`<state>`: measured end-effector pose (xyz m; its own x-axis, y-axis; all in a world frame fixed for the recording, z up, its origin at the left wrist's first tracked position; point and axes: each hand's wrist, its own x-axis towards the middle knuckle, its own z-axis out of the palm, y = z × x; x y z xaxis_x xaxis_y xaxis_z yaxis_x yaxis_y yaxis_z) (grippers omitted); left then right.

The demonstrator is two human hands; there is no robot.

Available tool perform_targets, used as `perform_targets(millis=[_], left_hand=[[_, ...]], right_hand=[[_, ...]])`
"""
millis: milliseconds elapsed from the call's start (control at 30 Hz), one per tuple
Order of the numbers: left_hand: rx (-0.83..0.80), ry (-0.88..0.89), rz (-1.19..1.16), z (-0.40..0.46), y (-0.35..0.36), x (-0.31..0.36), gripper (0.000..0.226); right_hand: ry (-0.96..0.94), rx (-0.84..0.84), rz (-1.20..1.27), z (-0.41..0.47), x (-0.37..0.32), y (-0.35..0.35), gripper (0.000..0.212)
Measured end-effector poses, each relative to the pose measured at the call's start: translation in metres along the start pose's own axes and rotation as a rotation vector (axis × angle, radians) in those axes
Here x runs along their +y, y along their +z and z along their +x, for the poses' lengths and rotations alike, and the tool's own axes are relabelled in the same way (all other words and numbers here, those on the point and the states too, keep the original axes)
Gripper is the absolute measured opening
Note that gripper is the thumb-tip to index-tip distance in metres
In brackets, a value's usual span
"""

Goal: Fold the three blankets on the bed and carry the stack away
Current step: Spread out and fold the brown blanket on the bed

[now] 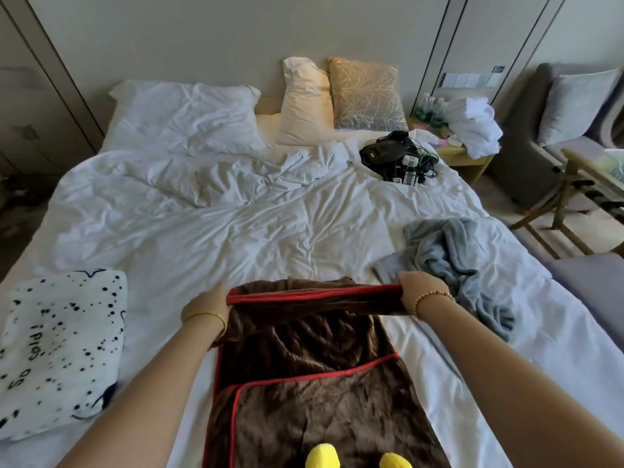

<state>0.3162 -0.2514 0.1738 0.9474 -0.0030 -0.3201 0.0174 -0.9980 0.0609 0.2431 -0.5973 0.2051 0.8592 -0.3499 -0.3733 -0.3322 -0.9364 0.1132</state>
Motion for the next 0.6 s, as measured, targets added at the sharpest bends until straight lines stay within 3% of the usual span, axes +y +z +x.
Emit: perform_targets(millis=[133, 167, 233, 300, 400, 500, 600], left_hand=[[-0.146, -0.127, -0.156, -0.025, -0.008, -0.002, 0.033], [-0.183, -0.149, -0.261, -0.031, -0.012, 0.005, 0.034], [-0.196, -0.179, -0.559, -0.040, -0.027, 0.027, 0.035], [0.025, -0.188, -0.816, -0.048, -0.052, 0.045, 0.036], [0.465, -0.157, -1.071, -0.073, -0.092, 0.050, 0.041], [0.676, -0.022, -1.060, -0.119, -0.102, 0.036, 0.059], [0.633, -0.054, -0.964, -0.161, -0.077, 0.028, 0.059]], right_hand=[[0.082, -0.209, -0.048, -0.032, 0.002, 0.012, 0.049], [0.089, -0.234, 0.064, -0.038, -0.003, 0.011, 0.052], [0.141, -0.211, 0.569, -0.047, -0.012, -0.007, 0.044], [0.159, 0.000, 1.020, -0.052, -0.013, -0.040, 0.038], [0.183, 0.449, 1.394, -0.070, 0.003, -0.085, 0.046], [0.148, 0.737, 1.197, -0.099, 0.019, -0.095, 0.052], [0.145, 0.764, 1.135, -0.128, 0.028, -0.073, 0.049]])
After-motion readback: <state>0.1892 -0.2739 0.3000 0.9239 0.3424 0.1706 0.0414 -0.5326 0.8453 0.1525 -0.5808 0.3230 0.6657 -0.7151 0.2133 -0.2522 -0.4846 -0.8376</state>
